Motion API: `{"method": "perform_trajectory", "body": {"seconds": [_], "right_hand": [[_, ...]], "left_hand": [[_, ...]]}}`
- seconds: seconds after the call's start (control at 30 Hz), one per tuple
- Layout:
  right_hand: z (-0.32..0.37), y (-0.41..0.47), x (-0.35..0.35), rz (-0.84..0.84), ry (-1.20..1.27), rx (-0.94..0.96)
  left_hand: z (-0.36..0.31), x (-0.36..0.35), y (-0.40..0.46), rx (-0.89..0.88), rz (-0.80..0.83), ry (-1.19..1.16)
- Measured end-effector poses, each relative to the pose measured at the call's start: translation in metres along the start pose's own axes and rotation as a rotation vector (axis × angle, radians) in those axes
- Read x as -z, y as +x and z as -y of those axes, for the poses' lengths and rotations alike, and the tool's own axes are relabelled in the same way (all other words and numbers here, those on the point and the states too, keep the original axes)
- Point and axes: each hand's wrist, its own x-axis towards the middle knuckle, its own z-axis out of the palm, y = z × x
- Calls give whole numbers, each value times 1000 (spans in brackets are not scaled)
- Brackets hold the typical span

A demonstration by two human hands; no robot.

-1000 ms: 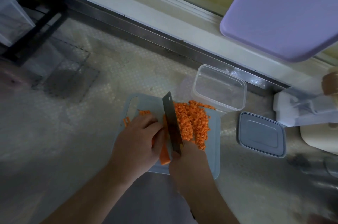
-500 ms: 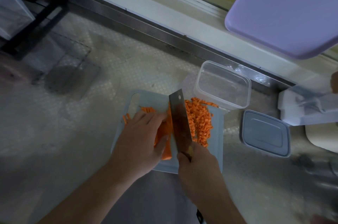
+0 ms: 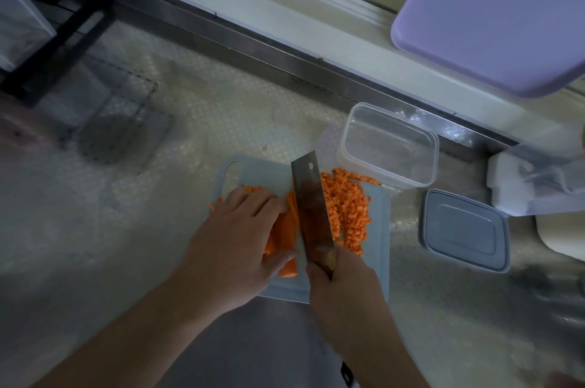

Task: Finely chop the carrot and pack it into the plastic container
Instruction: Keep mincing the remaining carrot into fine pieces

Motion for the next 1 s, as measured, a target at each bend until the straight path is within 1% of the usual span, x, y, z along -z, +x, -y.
{"method": "perform_trajectory", "body": {"seconds": [0.17, 0.23, 0.33, 0.43, 0.5, 0.67, 0.83, 1.0], "right_hand": [[0, -2, 3, 1, 12, 12], [0, -3, 3, 16, 12, 15], [-1, -4, 1, 13, 16, 26], [-4, -4, 2, -8, 7, 23], [-6, -4, 3, -28, 18, 17], [-6, -4, 2, -44, -6, 18], [-1, -7, 1, -34, -40, 37], [8, -7, 1, 8, -50, 36]], "left_hand": [[12, 8, -5, -55, 50, 48], [15, 12, -7, -53, 38, 67], [5, 14, -10, -82, 24, 53], [-7, 8, -16, -112, 56, 12], [-9, 1, -17, -126, 60, 25], [-7, -3, -9, -47, -53, 13], [-3, -2, -5, -36, -61, 2], [4, -10, -5, -10, -220, -90]]}}
